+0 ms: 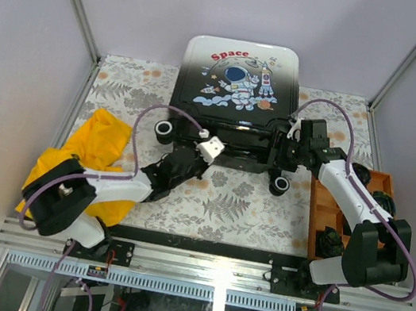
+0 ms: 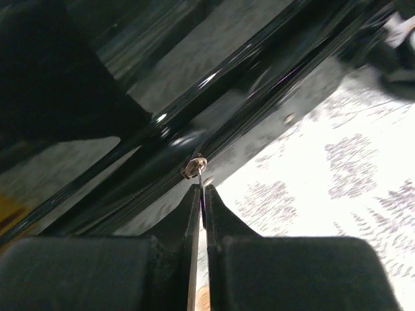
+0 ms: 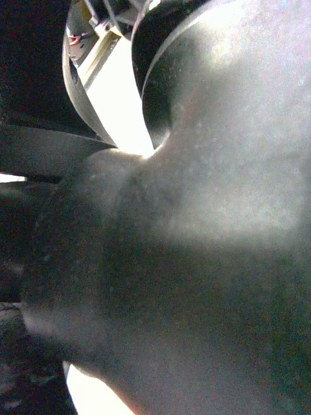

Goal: Pack the luggage

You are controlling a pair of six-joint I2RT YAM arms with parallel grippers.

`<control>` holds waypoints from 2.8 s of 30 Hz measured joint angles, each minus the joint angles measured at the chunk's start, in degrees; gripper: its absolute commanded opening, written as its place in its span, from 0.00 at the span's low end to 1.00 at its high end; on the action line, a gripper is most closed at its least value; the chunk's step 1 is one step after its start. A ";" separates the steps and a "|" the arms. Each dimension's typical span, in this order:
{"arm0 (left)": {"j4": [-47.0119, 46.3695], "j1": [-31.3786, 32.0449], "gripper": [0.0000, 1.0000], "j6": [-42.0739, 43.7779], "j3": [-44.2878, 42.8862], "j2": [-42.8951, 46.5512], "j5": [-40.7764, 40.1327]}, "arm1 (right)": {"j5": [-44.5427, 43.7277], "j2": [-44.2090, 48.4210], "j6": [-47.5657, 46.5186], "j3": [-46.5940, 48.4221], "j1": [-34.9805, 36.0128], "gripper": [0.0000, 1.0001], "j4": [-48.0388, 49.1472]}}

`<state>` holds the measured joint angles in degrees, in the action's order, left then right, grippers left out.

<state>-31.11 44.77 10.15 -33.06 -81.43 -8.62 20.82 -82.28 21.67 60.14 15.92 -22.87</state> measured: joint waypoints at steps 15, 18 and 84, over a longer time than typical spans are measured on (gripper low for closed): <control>-6.23 9.55 0.00 -5.05 -17.62 -19.93 -0.07 | 0.26 2.36 -0.04 0.00 0.96 0.00 -1.27; -7.04 9.64 0.00 -5.38 -18.43 -20.98 1.03 | 0.28 3.19 -0.02 0.00 1.18 0.01 -1.57; -35.74 13.70 0.15 10.97 -29.55 -43.54 -0.11 | 31.12 7.56 1.03 -7.04 -20.17 0.29 15.17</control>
<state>-66.85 58.48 21.12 -62.61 -124.97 -8.73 51.94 -74.72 22.70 53.10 -4.25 -7.70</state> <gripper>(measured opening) 0.093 0.422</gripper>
